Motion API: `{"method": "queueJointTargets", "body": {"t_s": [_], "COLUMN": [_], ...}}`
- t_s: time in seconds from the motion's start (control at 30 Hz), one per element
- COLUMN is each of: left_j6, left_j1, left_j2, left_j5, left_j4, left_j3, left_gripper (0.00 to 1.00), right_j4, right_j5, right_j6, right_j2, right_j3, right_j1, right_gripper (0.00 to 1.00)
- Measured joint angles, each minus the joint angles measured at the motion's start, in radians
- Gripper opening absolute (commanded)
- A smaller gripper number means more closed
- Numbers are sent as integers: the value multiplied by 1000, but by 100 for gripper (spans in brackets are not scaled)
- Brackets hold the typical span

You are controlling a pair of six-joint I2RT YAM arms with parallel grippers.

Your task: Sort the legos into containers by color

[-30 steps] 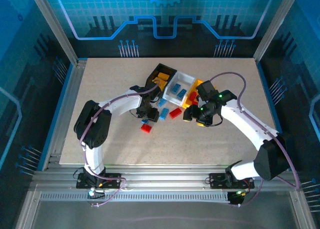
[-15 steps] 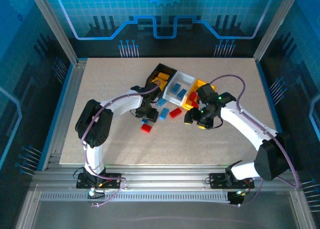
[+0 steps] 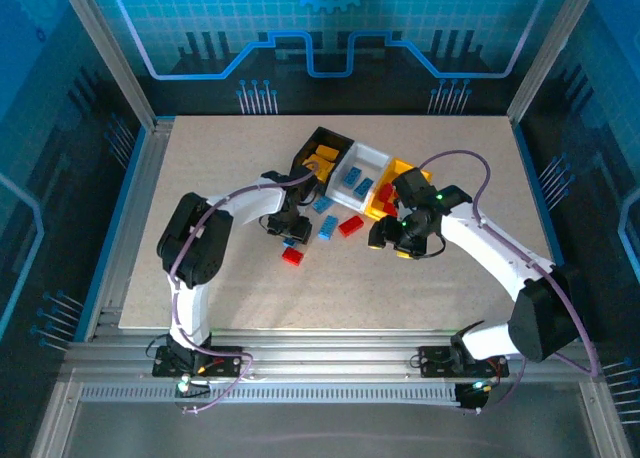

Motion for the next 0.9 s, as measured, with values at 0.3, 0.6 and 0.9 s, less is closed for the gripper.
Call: {"method": "queueJointTargets", "body": {"t_s": [0.3,0.6,0.9], "left_j6": [-1,-81,-400], "left_j1": [7,95,134], "left_j2": [14,-12,-75], "left_j5": [9,154,460], "left_j4": [0,1,158], "left_j3": [15,29,163], "left_gripper": [30,31,31], "right_j4": [-8,-10,-10], "right_j5": [0,-1,-27], "right_j6": [-6,-10,-30], "right_j2": [-2,-38,-41], "right_j3": [0,0,0], "right_j1": [-7,-47,-99], "right_gripper": [68,68,68]}}
